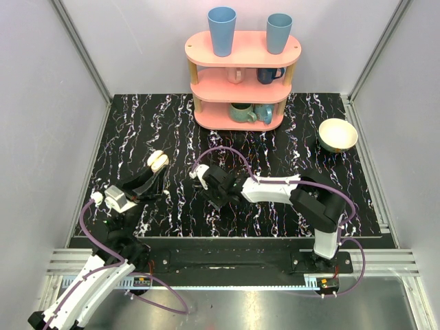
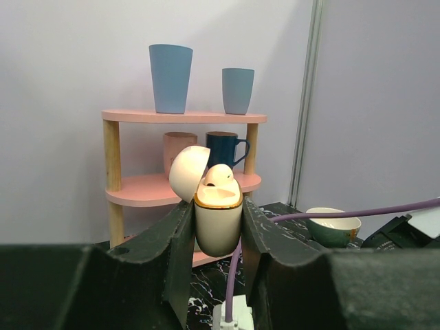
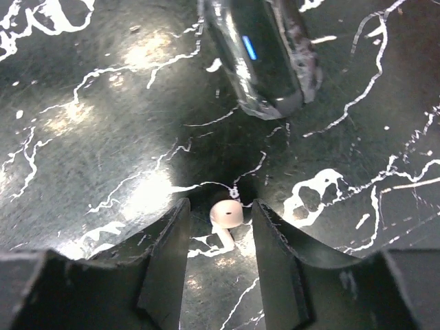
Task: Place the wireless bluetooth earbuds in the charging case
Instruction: Pick up the left earbud from the center of the board.
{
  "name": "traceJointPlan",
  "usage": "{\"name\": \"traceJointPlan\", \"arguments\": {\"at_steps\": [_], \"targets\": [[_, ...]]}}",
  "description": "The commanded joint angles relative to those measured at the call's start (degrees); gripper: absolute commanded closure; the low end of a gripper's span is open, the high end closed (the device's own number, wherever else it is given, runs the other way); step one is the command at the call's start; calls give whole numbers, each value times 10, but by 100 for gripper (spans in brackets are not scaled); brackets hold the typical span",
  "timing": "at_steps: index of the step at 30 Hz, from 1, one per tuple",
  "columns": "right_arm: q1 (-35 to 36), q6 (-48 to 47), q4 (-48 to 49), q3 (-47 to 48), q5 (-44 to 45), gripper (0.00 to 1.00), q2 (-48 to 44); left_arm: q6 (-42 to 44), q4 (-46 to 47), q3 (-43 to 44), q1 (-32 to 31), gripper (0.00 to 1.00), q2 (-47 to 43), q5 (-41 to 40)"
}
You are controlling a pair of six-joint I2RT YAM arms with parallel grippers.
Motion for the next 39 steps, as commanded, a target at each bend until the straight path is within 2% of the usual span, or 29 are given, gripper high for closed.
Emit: {"name": "traceJointPlan", "arguments": {"at_steps": [1,13,22,39], "targets": [[-3,-57,-9,20,-63,55,17,7,15,14,1,100,-8,-7],[-2,-52,-36,22,-30,57,11,4,21,17,0,100,4,1],[-3,-108,-51,14,-42,57,2,5,19,18,1,100,4,2],[-3,-110,-67,31,-66,60,22,3,22,16,1,100,8,3]]}}
